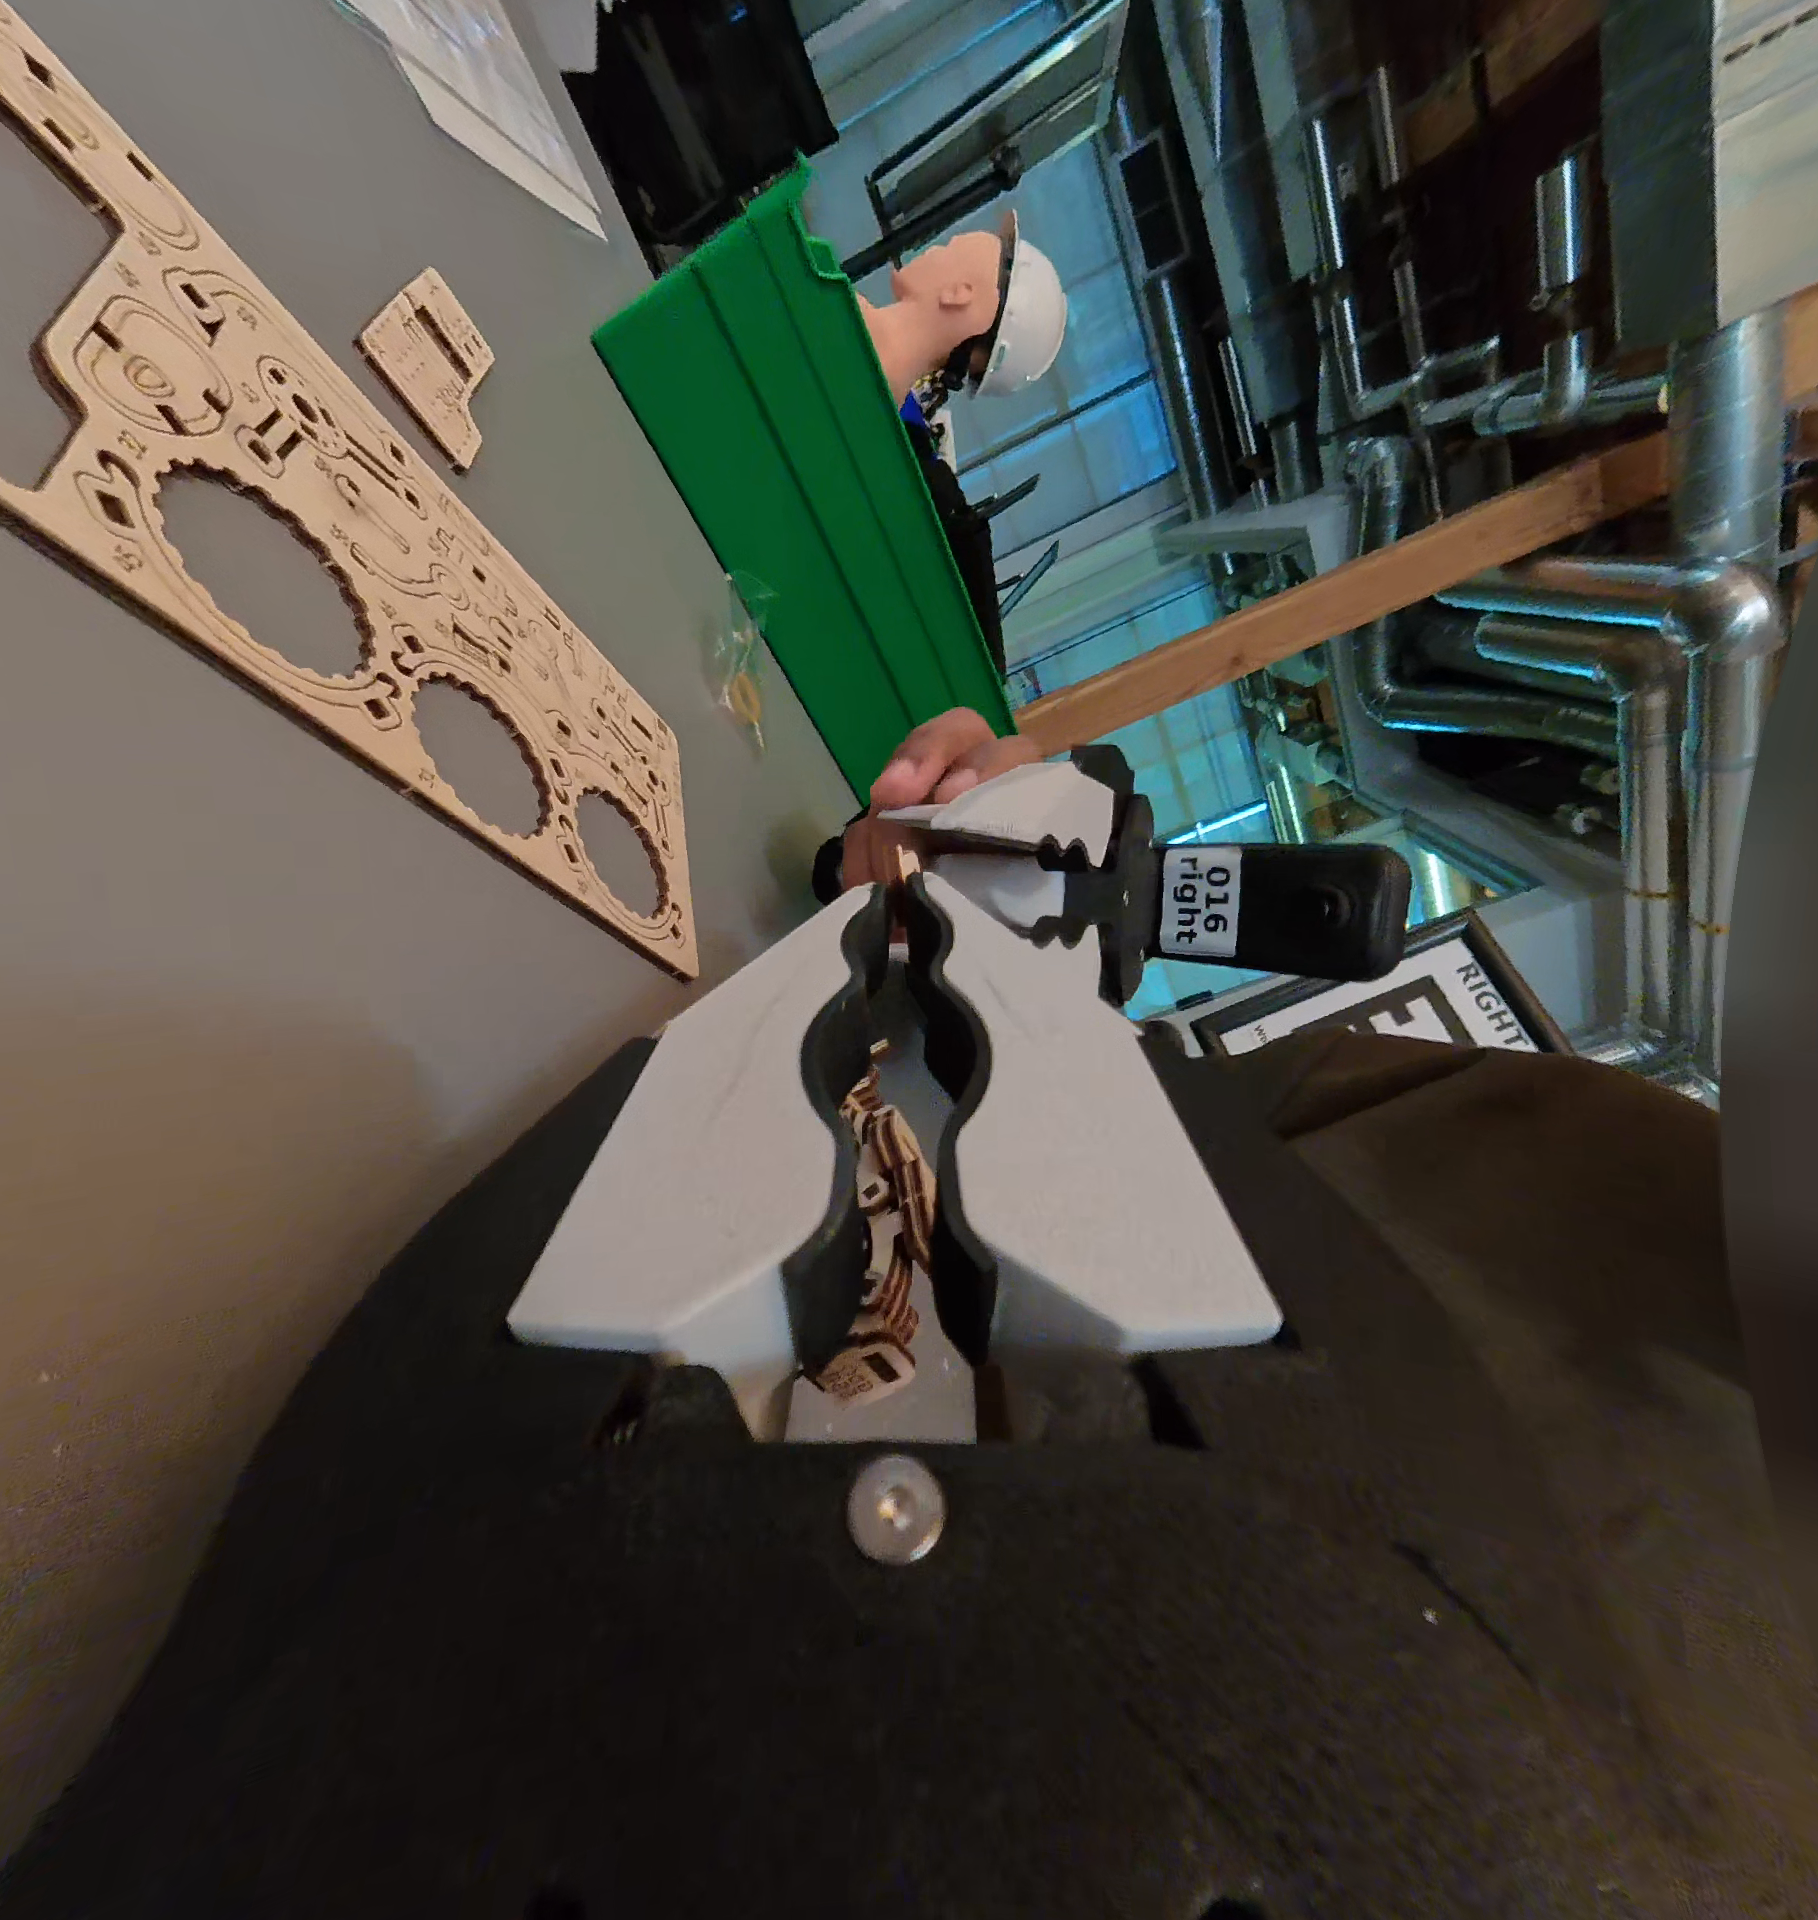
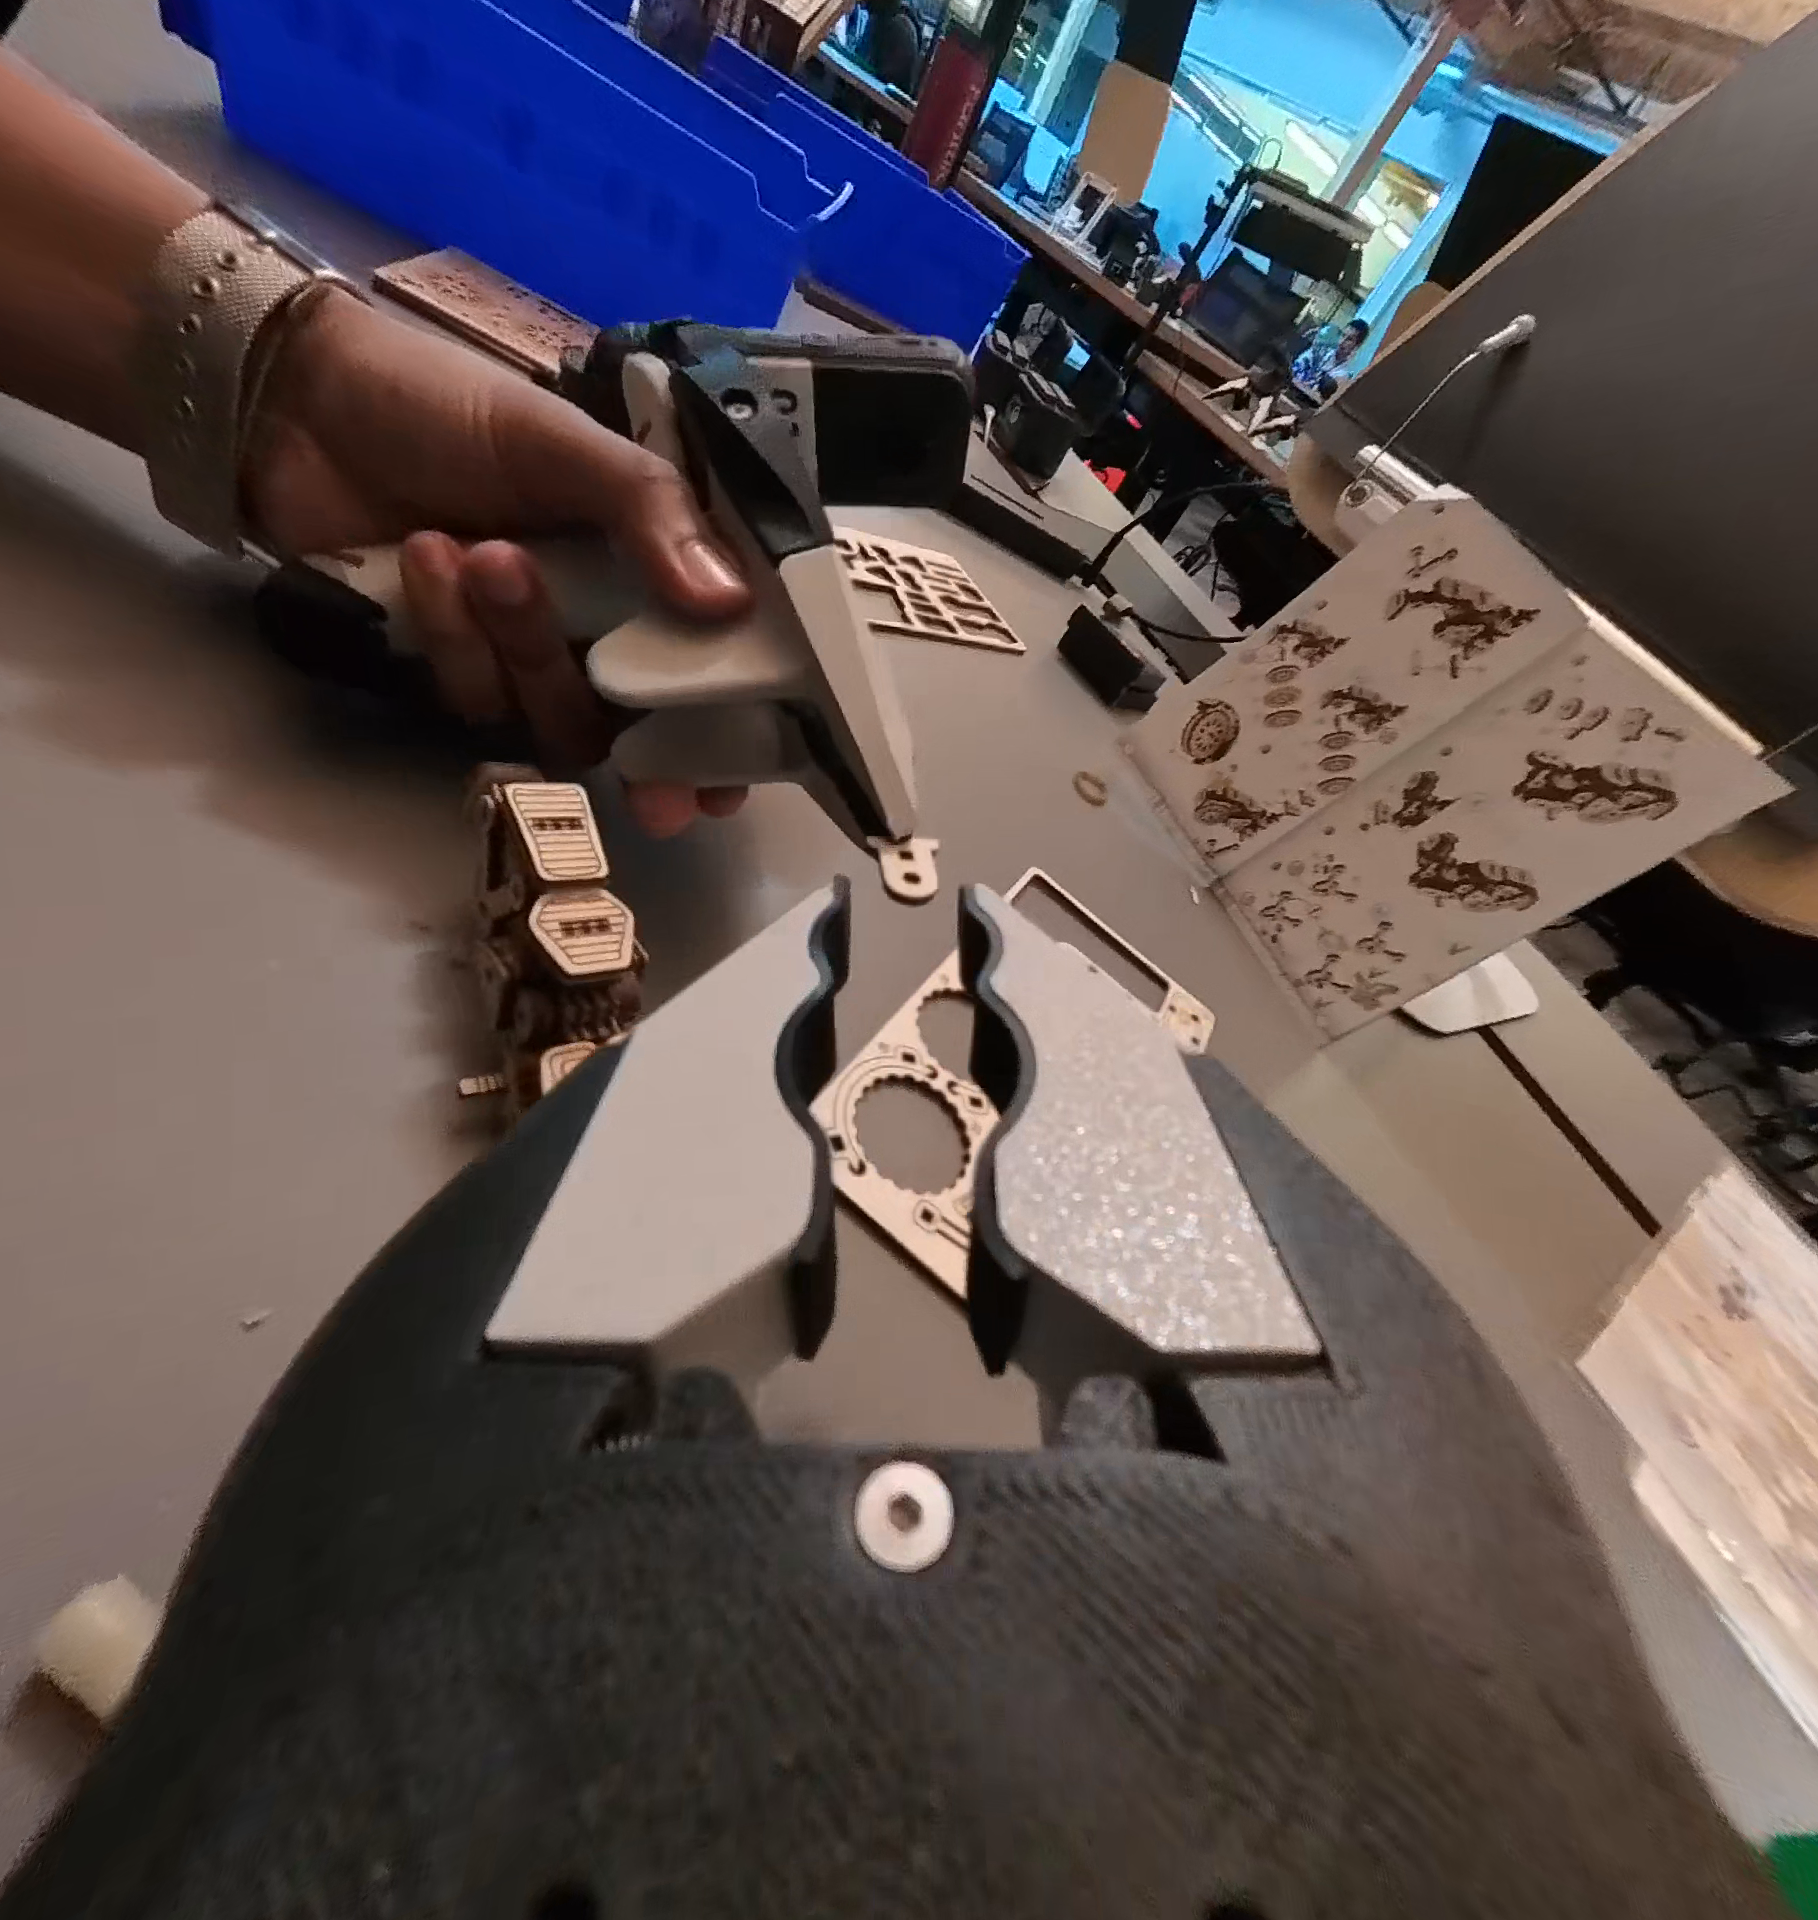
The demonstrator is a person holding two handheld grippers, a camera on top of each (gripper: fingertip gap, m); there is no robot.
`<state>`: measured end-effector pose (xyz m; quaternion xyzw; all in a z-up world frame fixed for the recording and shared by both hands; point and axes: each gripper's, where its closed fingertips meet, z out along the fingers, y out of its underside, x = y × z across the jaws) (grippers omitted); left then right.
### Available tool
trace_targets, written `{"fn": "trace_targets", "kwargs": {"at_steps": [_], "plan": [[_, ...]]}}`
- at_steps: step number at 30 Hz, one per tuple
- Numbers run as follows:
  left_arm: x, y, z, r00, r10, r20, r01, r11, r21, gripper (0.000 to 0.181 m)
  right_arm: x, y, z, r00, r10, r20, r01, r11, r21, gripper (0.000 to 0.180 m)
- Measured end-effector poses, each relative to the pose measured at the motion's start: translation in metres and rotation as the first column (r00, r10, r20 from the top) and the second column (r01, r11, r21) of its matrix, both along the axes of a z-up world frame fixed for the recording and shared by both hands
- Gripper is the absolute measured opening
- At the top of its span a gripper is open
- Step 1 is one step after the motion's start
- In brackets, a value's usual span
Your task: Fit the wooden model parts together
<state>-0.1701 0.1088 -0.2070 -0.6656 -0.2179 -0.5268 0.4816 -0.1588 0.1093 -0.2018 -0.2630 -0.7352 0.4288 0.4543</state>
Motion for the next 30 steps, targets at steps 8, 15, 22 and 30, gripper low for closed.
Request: {"fn": "trace_targets", "kwargs": {"at_steps": [8,15,22,30], "plan": [[0.008,0.001,-0.002,0.997,-0.018,-0.079,0.017,1.0,-0.006,0.0,-0.001,0.0,-0.011,0.993,-0.001,0.115,0.01,0.997,-0.074,0.021],[0.01,0.002,-0.004,0.994,-0.022,-0.107,0.021,1.0,-0.011,0.0,0.0,-0.002,-0.013,0.991,0.007,0.134,0.003,0.998,-0.068,0.015],[0.013,0.002,-0.005,0.988,-0.019,-0.153,0.017,1.0,-0.015,0.001,-0.001,-0.001,-0.013,0.991,-0.003,0.132,0.012,0.998,-0.067,0.01],[0.015,0.001,-0.005,0.977,-0.025,-0.212,0.024,1.0,-0.007,0.002,0.001,-0.001,-0.014,0.991,0.009,0.13,-0.002,0.999,-0.054,0.01]]}}
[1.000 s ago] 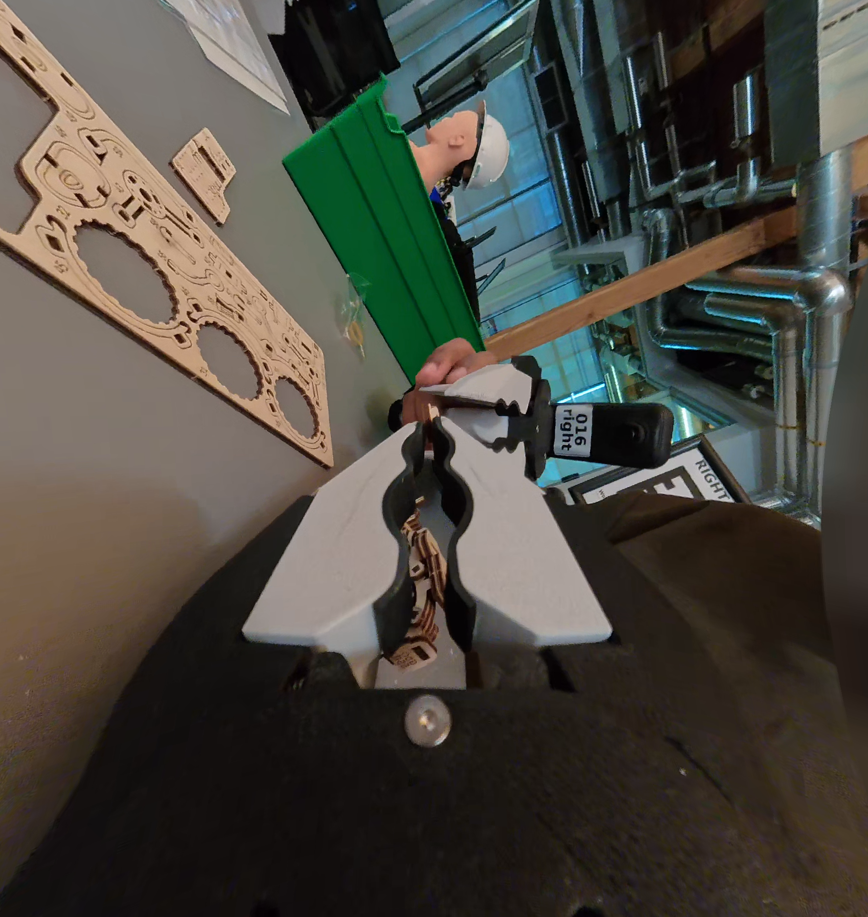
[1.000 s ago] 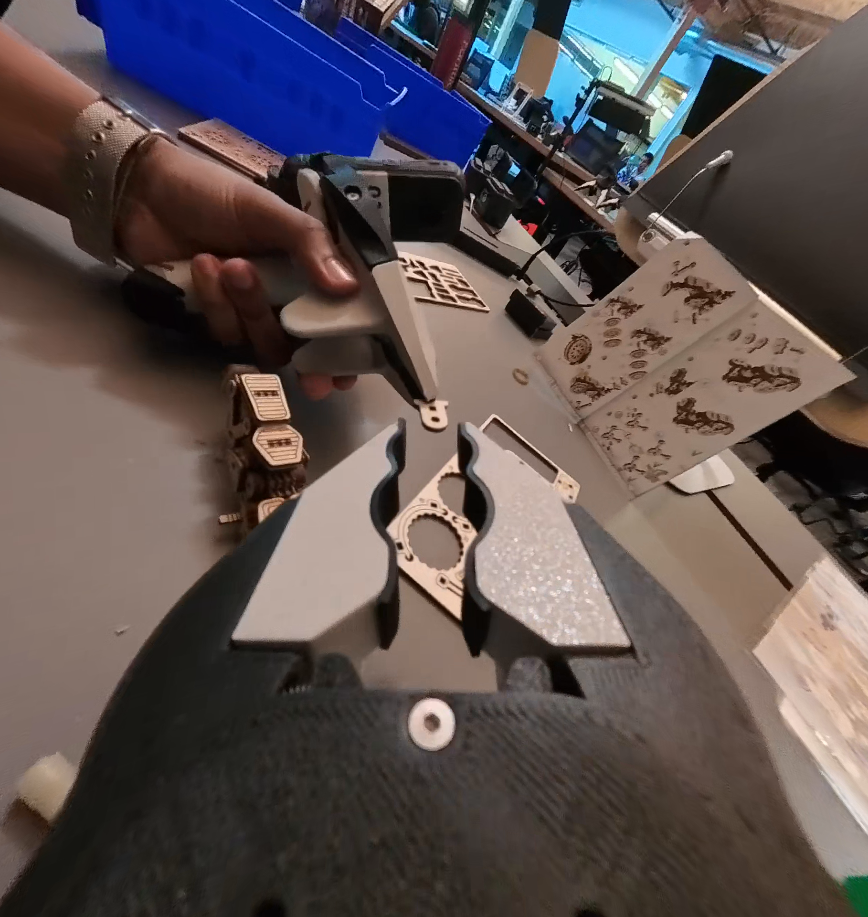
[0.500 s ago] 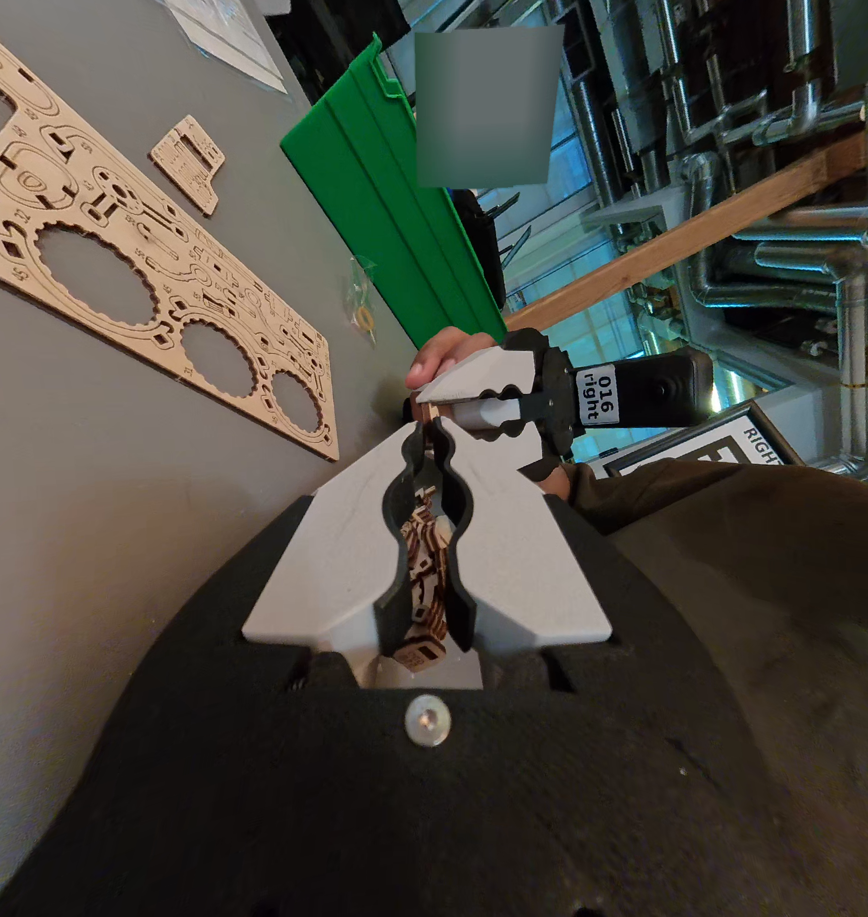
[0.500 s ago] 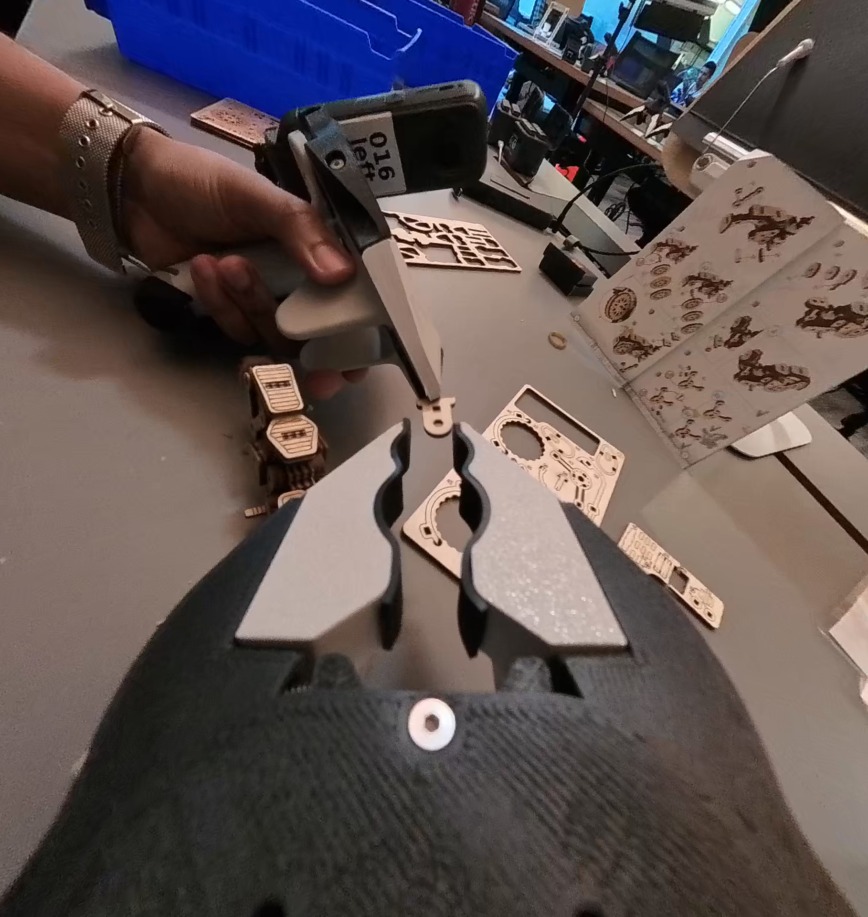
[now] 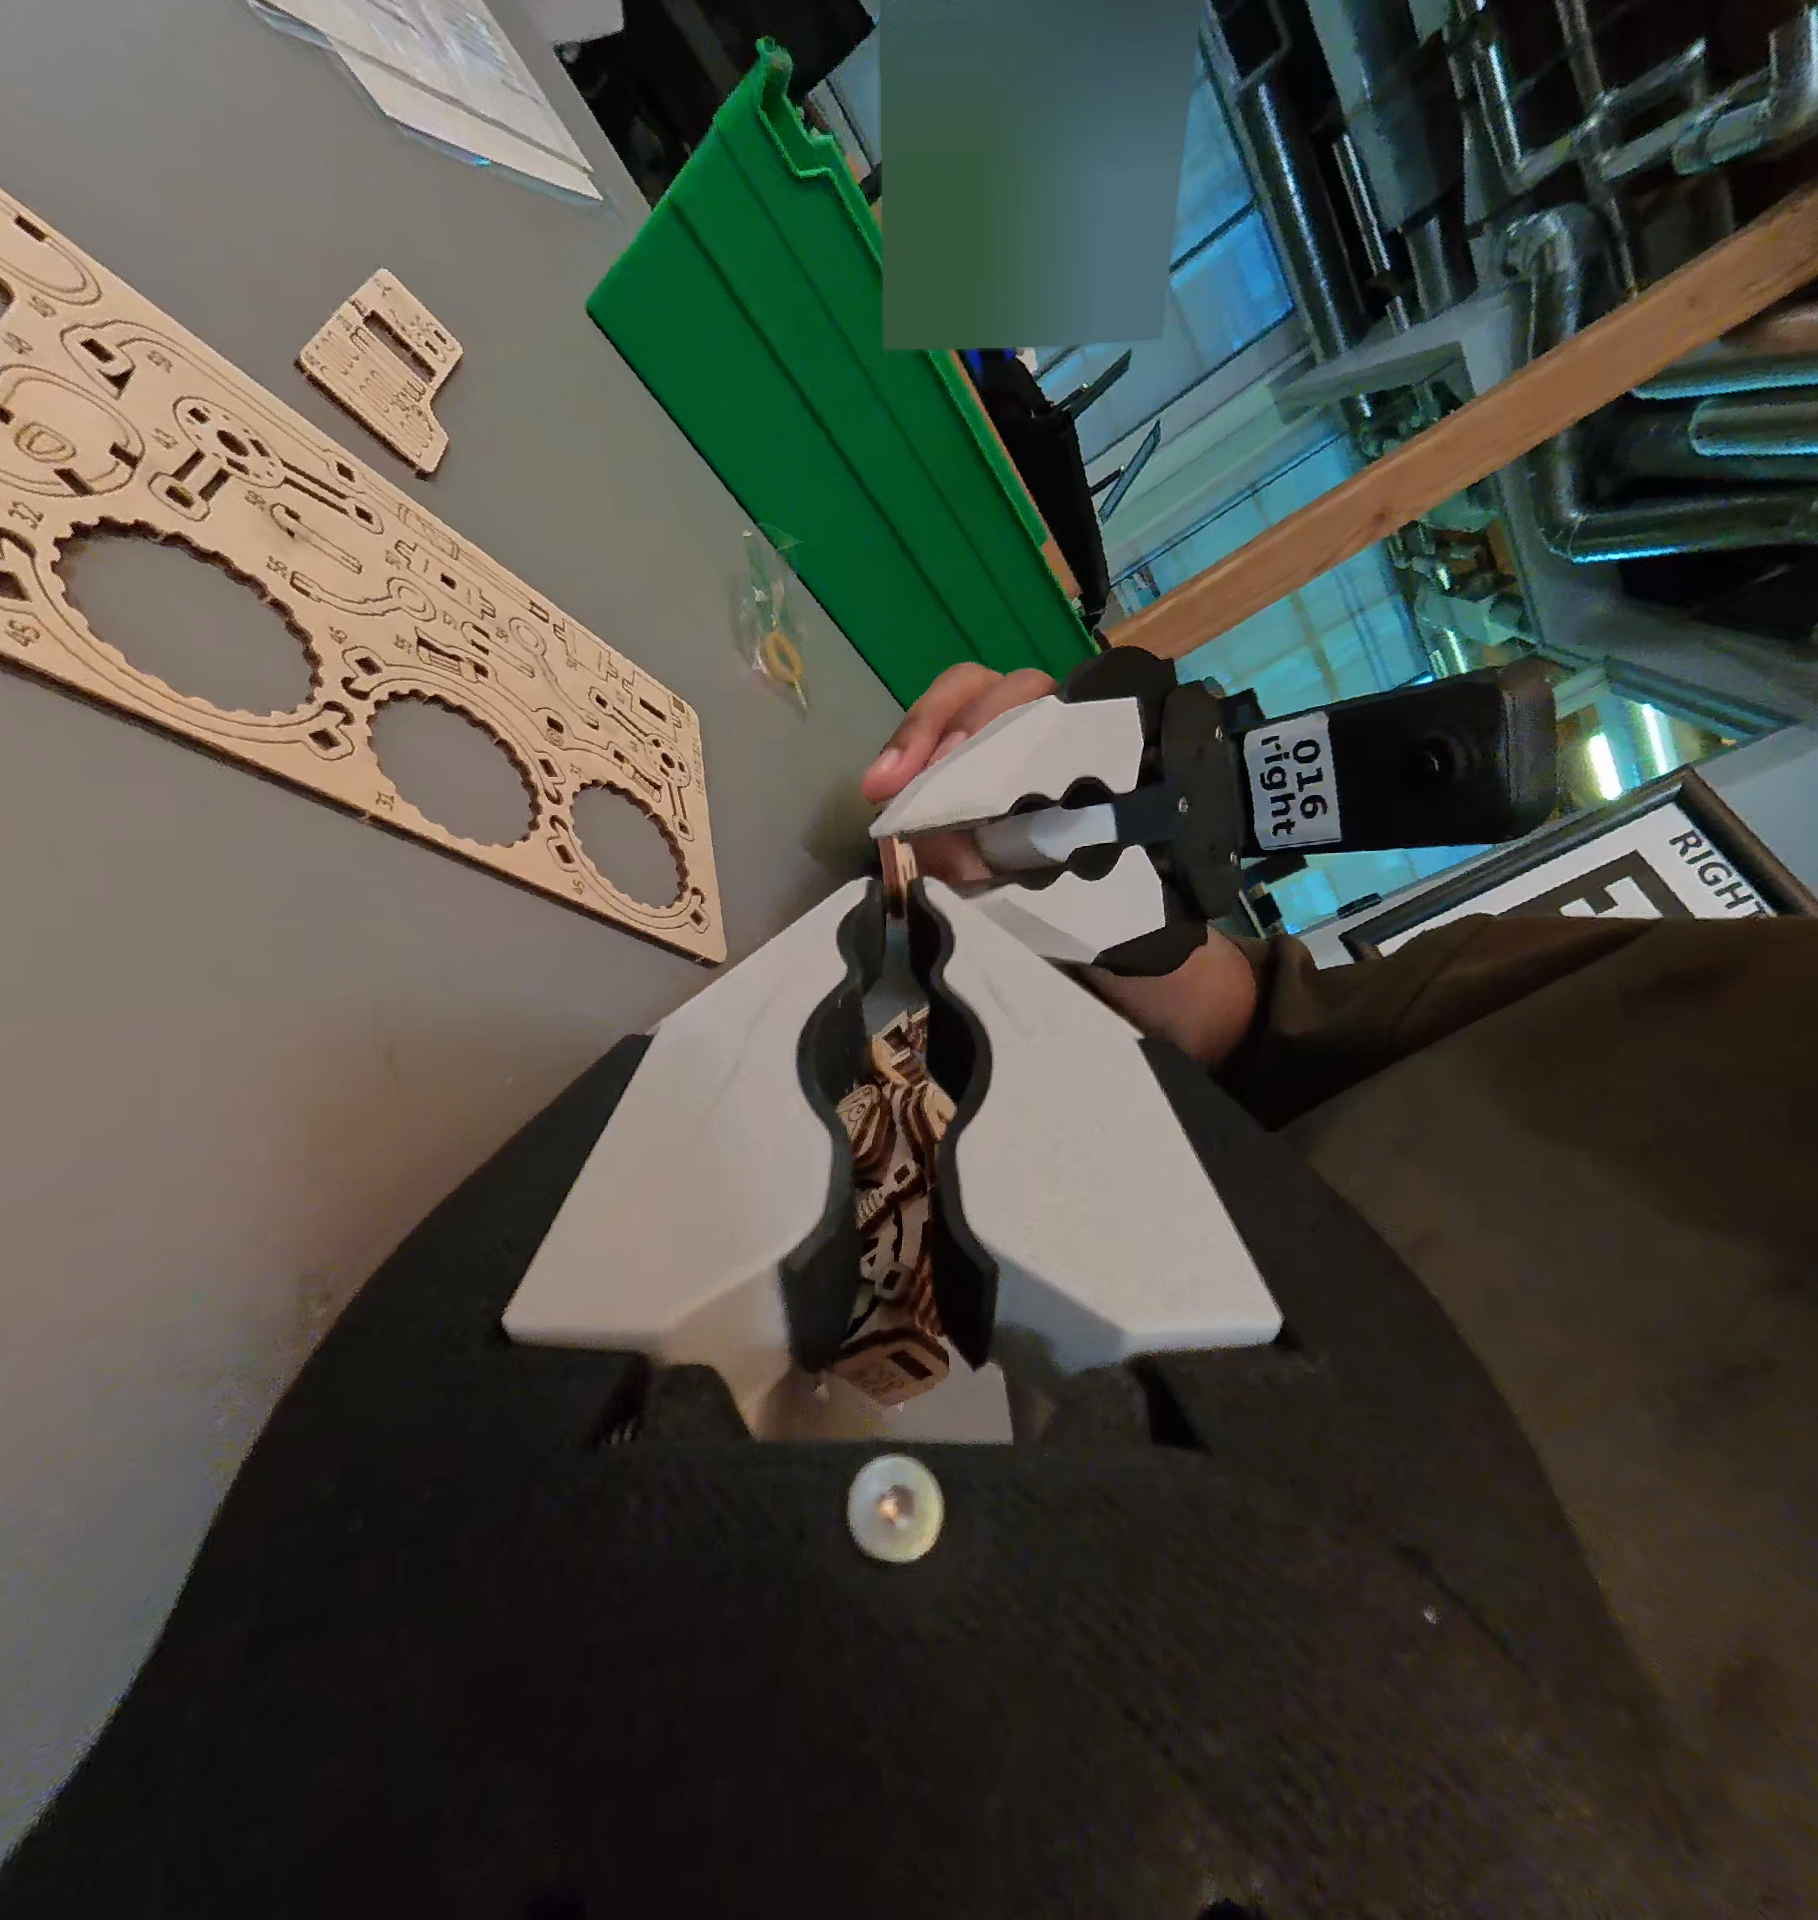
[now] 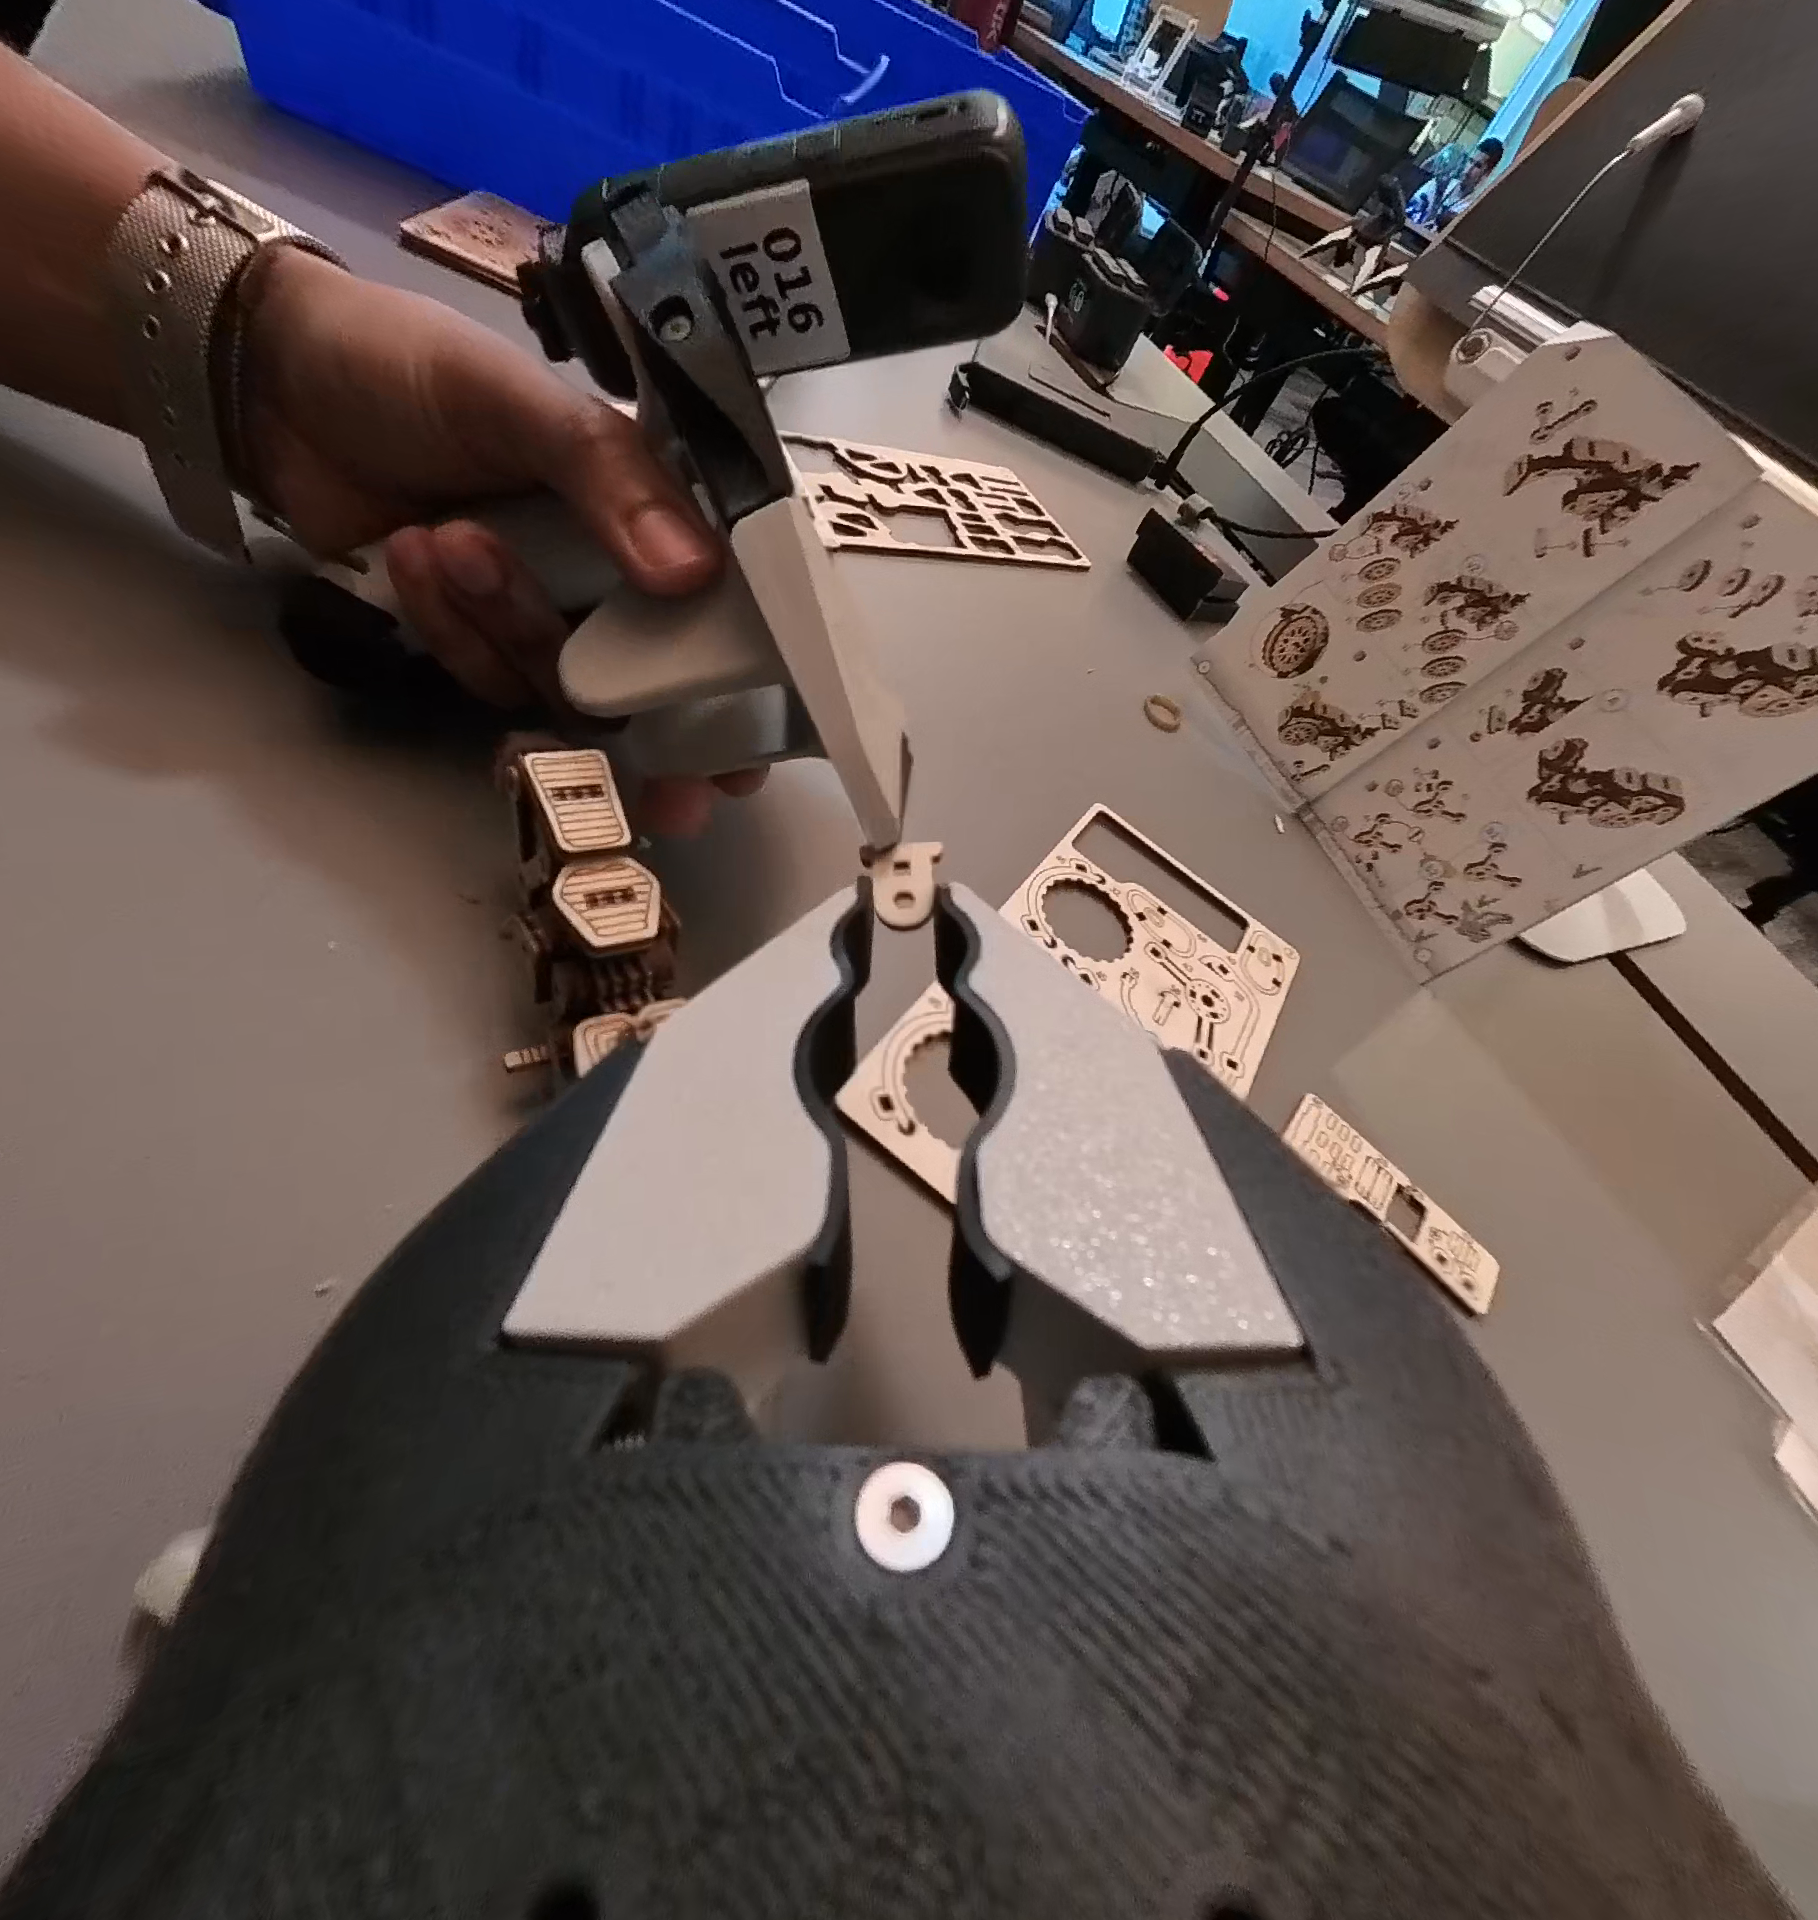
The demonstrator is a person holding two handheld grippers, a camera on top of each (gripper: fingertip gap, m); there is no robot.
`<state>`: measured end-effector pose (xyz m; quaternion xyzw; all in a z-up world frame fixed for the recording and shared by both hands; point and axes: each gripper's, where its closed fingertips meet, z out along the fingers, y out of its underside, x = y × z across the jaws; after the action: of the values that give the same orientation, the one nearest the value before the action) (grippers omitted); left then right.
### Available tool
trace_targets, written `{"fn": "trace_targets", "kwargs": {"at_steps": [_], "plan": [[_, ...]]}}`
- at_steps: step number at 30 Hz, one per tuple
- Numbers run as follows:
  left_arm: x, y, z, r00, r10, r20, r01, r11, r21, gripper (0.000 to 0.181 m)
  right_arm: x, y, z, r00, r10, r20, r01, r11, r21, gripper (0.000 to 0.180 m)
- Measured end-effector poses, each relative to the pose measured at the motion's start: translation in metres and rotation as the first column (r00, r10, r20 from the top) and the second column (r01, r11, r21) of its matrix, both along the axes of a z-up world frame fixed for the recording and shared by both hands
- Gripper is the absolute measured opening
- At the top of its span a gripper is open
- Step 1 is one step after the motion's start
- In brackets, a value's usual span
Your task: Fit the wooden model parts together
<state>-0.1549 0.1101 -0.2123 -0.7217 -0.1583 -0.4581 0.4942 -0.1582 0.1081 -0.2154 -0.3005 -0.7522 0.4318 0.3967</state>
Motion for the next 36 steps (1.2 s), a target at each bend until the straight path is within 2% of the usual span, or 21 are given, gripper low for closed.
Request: {"fn": "trace_targets", "kwargs": {"at_steps": [2,7,13,16,21,23,27,30,33,36], "plan": [[0.002,0.0,-0.001,1.0,-0.011,-0.017,0.011,1.0,-0.005,0.013,0.0,0.005,0.001,1.0,-0.006,-0.011,0.007,1.0,0.03,0.009],[0.005,-0.002,0.004,1.0,-0.03,-0.005,0.03,0.999,0.012,0.02,0.014,0.016,0.012,0.997,0.072,-0.035,-0.07,0.997,0.034,0.009],[0.003,-0.003,0.012,0.999,-0.033,0.027,0.032,0.998,0.048,0.022,0.049,0.014,0.002,0.95,0.278,0.141,-0.253,0.952,-0.174,0.009],[0.006,-0.004,0.011,0.999,-0.046,-0.026,0.048,0.998,0.048,0.025,0.054,0.003,0.0,0.922,0.345,0.173,-0.304,0.925,-0.228,0.009],[0.017,-0.007,0.008,0.981,-0.098,-0.166,0.107,0.993,0.046,0.034,0.054,0.0,-0.016,0.906,0.35,0.236,-0.318,0.934,-0.162,0.009],[0.024,-0.011,0.017,0.966,-0.112,-0.231,0.134,0.988,0.083,0.034,0.054,-0.001,-0.016,0.905,0.352,0.239,-0.321,0.933,-0.162,0.01],[0.034,-0.024,0.033,0.887,-0.108,-0.45,0.17,0.98,0.1,0.046,0.054,0.0,-0.015,0.903,0.358,0.239,-0.321,0.93,-0.179,0.009],[0.031,-0.03,0.01,0.763,-0.101,-0.639,0.148,0.989,0.02,0.06,0.054,0.001,-0.014,0.895,0.37,0.251,-0.321,0.922,-0.214,0.01],[0.036,-0.029,-0.014,0.697,-0.161,-0.698,0.16,0.985,-0.068,0.074,0.053,0.002,-0.013,0.882,0.384,0.274,-0.317,0.912,-0.26,0.009],[0.039,-0.032,-0.031,0.638,-0.223,-0.737,0.18,0.974,-0.139,0.08,0.052,0.003,-0.012,0.875,0.393,0.282,-0.313,0.905,-0.288,0.009]]}}
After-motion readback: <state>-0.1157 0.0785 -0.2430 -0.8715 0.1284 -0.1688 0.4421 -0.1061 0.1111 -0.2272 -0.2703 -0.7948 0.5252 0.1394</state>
